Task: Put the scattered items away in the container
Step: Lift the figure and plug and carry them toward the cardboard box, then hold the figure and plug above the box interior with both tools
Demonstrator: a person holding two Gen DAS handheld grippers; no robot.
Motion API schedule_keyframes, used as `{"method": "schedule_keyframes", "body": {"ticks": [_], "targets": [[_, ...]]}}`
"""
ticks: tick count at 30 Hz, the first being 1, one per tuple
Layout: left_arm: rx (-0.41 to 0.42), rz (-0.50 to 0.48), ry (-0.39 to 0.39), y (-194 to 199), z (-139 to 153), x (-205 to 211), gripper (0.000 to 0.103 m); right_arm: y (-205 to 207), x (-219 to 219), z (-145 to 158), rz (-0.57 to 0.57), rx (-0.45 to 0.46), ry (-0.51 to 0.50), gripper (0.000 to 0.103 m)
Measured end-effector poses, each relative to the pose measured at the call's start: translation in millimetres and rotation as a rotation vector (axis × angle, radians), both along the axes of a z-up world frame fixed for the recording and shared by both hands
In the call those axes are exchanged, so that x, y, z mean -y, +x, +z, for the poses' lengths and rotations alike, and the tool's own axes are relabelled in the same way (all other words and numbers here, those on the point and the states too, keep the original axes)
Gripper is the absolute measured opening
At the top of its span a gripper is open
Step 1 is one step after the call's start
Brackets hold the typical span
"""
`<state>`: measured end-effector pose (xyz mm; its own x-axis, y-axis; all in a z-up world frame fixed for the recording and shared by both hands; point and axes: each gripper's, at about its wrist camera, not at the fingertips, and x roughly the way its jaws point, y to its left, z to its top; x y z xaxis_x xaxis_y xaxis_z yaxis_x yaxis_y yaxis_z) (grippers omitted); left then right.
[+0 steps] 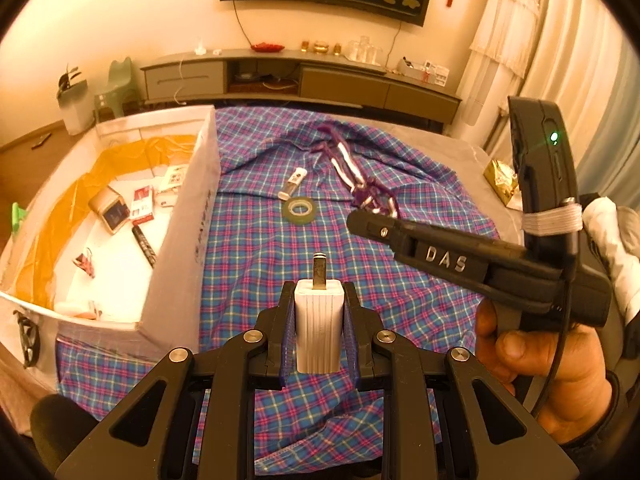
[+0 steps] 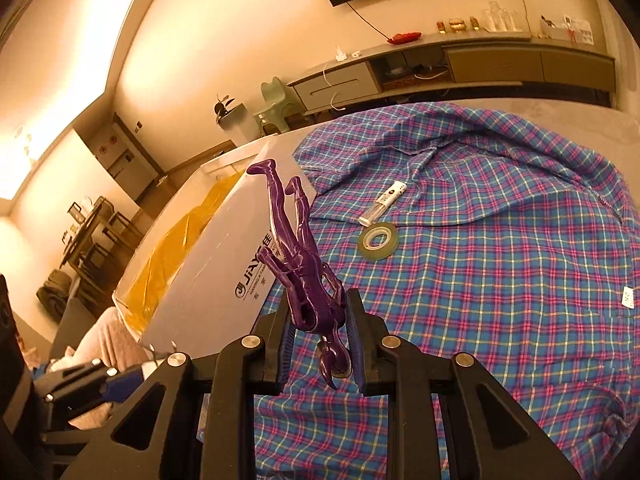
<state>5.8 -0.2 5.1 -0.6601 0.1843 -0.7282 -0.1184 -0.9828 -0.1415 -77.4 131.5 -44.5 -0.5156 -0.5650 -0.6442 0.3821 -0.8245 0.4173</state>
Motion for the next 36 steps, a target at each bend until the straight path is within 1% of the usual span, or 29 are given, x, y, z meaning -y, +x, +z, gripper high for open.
{"method": "schedule_keyframes", "body": {"ticks": [6,17,22,26,36], "targets": [[-0.026,0.004,0.011,14,9,10,0.022,17,11,3,0.013,-0.028,0.039,0.025],[-0.038,0.023,0.052,30,12,31,0.022,47,25,4,0.027,-0.054,0.078,0.025],[-0.047,0.036,0.08,36,14,44,0.022,58,30,4,0.025,-0.054,0.074,0.025],[-0.051,0.044,0.105,40,14,54,0.022,69,36,4,0.036,-0.037,0.046,0.025],[-0.048,0.067,0.172,51,10,86,0.022,93,56,23,0.056,-0.078,0.035,0.025]]}}
